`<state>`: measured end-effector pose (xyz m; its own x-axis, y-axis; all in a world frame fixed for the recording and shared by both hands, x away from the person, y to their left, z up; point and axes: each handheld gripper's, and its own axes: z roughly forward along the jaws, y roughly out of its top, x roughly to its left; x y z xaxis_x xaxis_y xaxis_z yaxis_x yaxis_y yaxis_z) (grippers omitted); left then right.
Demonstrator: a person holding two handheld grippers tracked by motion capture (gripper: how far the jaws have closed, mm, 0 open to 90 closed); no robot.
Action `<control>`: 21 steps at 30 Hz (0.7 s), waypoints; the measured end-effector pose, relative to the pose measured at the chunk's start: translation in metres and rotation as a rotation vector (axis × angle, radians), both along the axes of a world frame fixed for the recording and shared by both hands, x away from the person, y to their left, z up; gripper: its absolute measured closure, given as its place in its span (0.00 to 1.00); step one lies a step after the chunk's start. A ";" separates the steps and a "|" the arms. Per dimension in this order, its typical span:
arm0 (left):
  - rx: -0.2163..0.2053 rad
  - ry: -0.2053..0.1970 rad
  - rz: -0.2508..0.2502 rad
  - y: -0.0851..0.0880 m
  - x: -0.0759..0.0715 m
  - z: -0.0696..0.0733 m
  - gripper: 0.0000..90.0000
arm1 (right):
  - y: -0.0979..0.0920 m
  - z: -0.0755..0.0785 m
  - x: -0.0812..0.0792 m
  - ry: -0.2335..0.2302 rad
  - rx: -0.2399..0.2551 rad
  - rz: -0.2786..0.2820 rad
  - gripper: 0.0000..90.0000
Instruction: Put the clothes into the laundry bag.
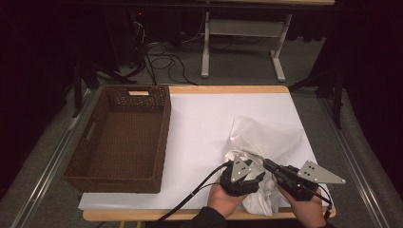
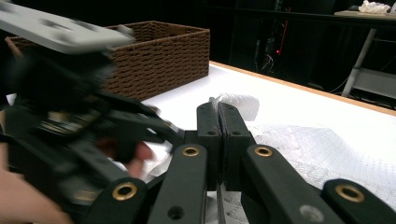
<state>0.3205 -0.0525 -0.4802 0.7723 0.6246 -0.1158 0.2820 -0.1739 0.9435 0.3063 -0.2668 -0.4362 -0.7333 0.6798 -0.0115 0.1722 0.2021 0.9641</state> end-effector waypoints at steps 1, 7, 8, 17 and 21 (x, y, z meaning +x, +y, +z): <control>0.003 -0.013 0.005 0.005 -0.003 0.002 0.41 | 0.000 0.000 0.000 0.000 0.000 -0.001 1.00; 0.001 -0.051 0.049 0.037 -0.017 0.008 0.26 | 0.002 0.000 -0.001 -0.006 -0.004 0.003 1.00; -0.005 -0.046 0.059 0.042 -0.018 0.006 0.25 | 0.002 0.000 -0.001 -0.005 -0.005 0.002 1.00; -0.009 0.073 0.051 0.039 -0.017 -0.023 0.17 | 0.004 -0.001 -0.001 -0.005 -0.012 0.007 1.00; -0.023 0.091 0.019 0.028 -0.012 -0.023 0.24 | 0.004 -0.003 0.000 0.002 -0.015 0.006 1.00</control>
